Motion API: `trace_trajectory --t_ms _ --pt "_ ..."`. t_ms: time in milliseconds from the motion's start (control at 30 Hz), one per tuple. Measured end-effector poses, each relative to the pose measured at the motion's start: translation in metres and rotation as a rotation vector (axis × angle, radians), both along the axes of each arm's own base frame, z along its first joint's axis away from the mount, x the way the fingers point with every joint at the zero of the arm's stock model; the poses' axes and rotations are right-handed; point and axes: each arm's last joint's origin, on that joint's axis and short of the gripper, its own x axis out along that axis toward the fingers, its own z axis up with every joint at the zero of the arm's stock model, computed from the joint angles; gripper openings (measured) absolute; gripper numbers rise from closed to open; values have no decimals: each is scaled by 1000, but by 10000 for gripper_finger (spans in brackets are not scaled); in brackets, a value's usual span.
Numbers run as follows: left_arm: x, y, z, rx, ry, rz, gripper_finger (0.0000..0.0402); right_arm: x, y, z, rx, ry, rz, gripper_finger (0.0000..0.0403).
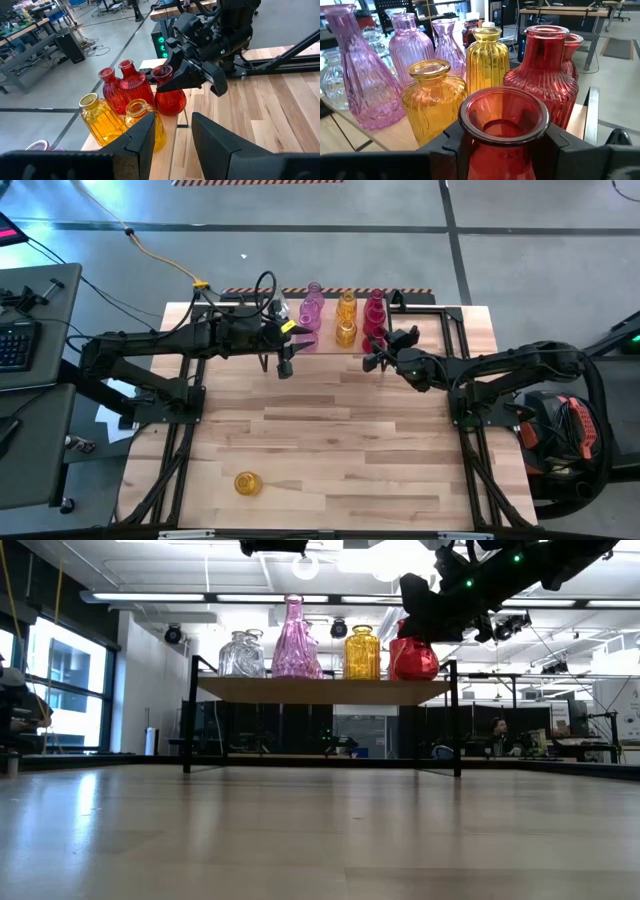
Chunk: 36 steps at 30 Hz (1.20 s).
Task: Sort vases onto shelf
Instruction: Put the red vase on the shelf aligned with the other red vase
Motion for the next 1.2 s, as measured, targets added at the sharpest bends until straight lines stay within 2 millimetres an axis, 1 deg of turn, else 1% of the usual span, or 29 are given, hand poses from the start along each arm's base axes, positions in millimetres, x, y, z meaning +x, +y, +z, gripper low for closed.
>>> trace_trajectory --t_ms 533,900,1200 --pt "0 0 0 0 0 0 120 0 -1 0 -42 58 3 131" --pt "0 0 0 0 0 0 120 1 -10 1 -18 34 56 131" --pt "0 0 0 0 0 0 120 1 -10 1 -19 35 52 131"
